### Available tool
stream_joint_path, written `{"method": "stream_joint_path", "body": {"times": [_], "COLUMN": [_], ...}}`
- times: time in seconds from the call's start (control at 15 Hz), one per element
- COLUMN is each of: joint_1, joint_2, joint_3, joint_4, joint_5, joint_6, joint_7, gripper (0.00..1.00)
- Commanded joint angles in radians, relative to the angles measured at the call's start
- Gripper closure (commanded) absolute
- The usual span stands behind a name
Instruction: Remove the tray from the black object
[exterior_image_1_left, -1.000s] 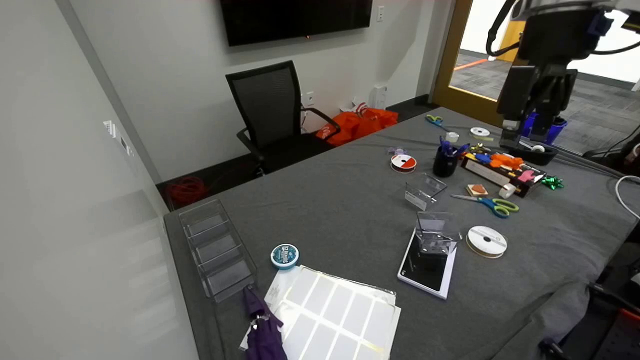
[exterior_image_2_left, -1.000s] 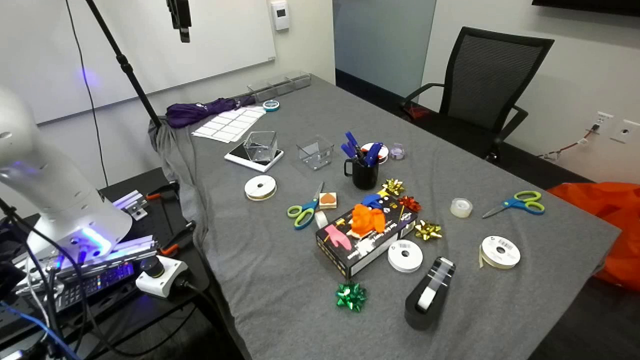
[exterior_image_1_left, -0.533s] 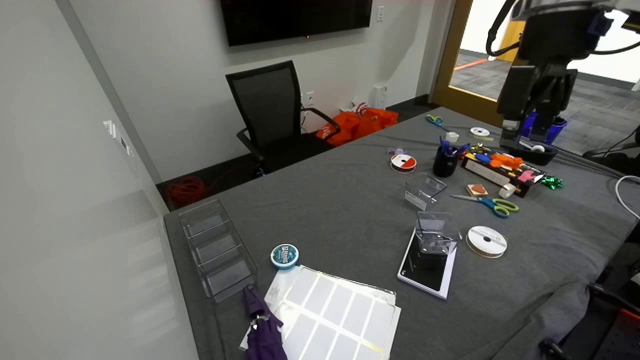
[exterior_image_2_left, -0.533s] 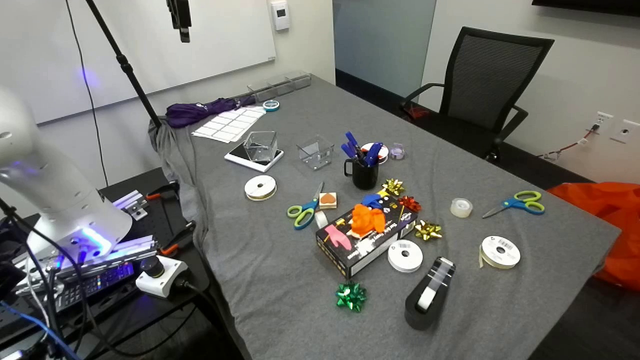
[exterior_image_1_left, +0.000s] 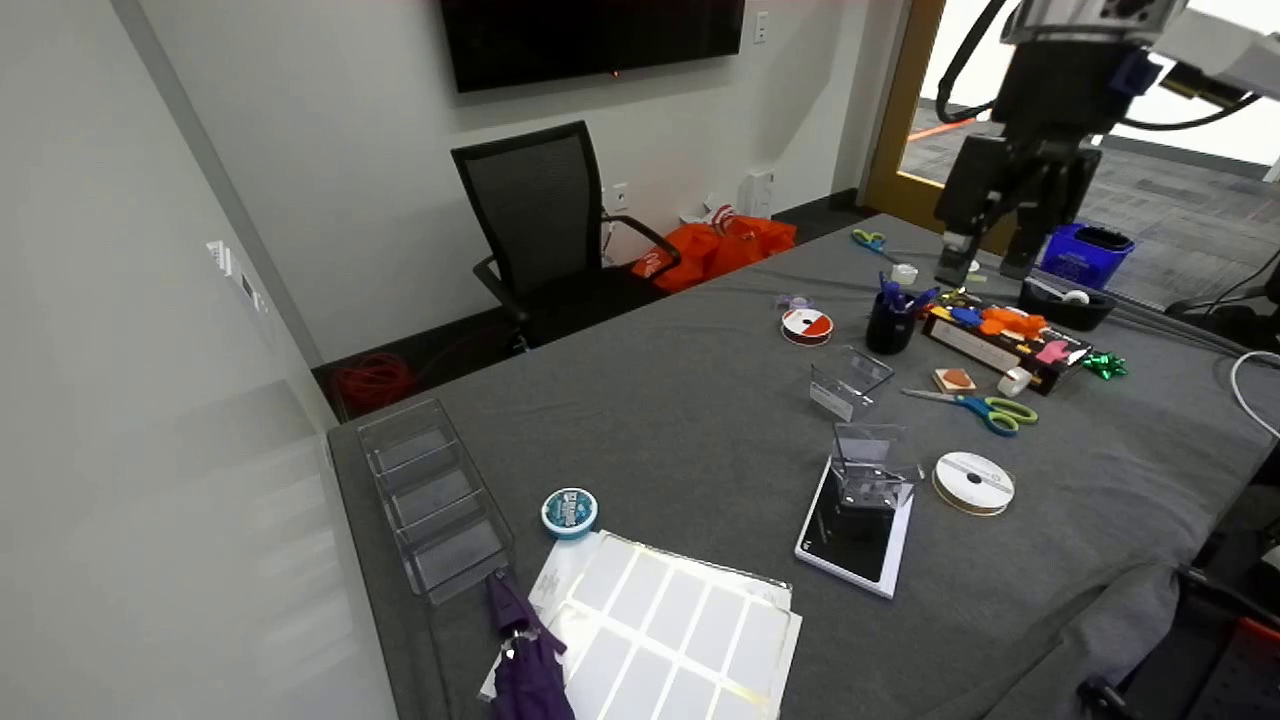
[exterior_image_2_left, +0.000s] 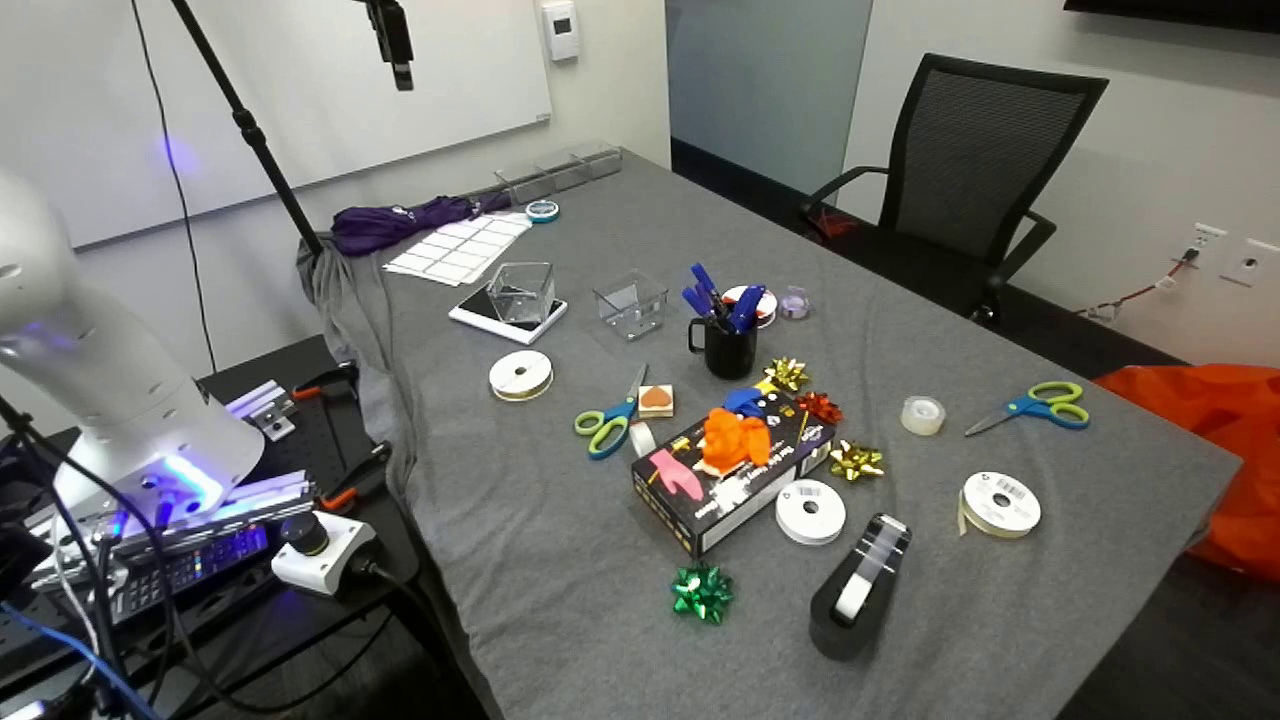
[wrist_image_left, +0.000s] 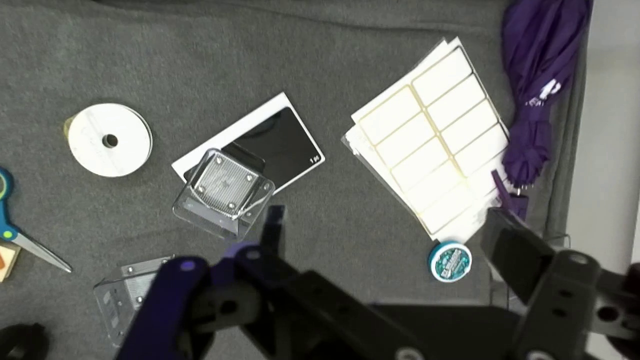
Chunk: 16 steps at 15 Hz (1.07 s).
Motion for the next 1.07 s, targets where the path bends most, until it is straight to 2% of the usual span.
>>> {"method": "stream_joint_path", "body": {"times": [0.0,0.27,0.47,0.67,0.87,1.0], "joint_1": [-0.022,-0.037,-0.057,-0.079,-0.091,-0.087], "joint_2": [0.037,0.091,0.131,0.175,0.215,0.243], "joint_3": [-0.001,-0.004,-0.005,-0.008,-0.015,-0.021], "joint_4": [-0.061,-0.136,-0.189,-0.211,-0.214,-0.205], "joint_5": [0.02,-0.016,-0.102,-0.232,-0.354,-0.396], "joint_6": [0.192,0.409,0.522,0.571,0.576,0.558], "joint_7": [0.011,0.058,0.128,0.254,0.389,0.458], "gripper": [0.0,0.0,0.0,0.0,0.0,0.0]}}
